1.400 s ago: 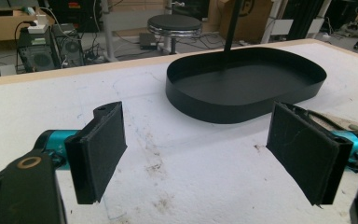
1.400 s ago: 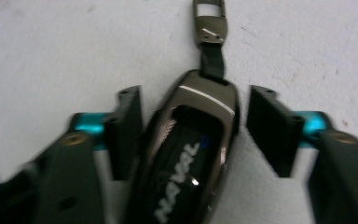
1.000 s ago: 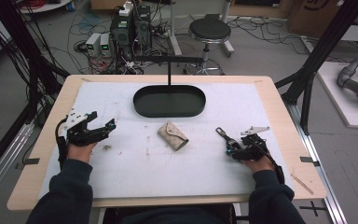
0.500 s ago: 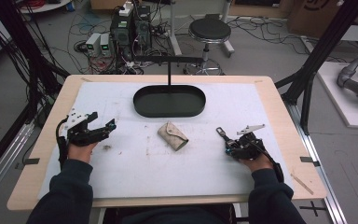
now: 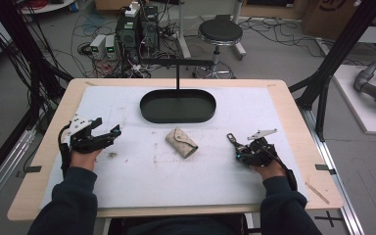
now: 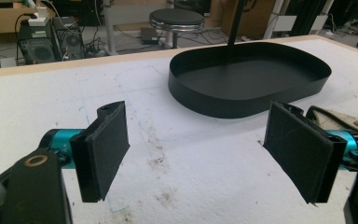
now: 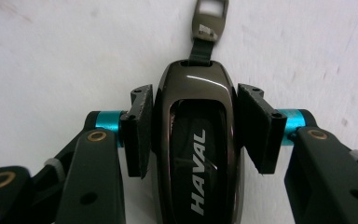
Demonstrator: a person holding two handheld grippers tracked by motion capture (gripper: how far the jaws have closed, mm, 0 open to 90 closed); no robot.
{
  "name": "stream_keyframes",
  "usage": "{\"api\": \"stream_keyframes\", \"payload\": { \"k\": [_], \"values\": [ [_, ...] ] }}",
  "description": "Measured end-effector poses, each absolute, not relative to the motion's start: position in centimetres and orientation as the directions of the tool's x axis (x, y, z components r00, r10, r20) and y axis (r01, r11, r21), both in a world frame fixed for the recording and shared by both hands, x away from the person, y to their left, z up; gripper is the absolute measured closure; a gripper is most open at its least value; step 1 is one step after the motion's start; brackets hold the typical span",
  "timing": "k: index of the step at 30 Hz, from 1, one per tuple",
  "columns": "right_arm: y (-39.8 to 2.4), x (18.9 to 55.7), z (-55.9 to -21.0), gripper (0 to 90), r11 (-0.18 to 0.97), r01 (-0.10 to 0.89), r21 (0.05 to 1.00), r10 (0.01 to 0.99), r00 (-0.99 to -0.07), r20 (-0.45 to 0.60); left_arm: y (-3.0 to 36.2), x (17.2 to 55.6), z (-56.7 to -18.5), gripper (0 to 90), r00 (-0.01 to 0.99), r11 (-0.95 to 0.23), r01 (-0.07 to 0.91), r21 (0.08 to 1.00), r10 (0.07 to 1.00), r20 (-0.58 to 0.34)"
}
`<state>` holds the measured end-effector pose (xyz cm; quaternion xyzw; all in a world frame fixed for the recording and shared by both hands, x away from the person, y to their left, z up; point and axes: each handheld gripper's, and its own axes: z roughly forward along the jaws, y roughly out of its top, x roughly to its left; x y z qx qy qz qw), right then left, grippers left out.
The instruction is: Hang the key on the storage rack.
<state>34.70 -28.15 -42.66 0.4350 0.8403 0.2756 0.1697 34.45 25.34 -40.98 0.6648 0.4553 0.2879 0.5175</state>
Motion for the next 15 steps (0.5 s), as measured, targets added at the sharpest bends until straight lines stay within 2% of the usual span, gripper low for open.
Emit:
{"api": "stream_keyframes", "payload": {
  "k": [15],
  "values": [
    [-25.5, 38.4, -37.1, 49.9, 0.414, 0.504, 0.758, 0.822, -0.564, -0.075, 25.4, 34.5, -41.1, 21.9, 0.422, -0.047, 0.309, 0.95, 0.902, -0.093]
  ]
}}
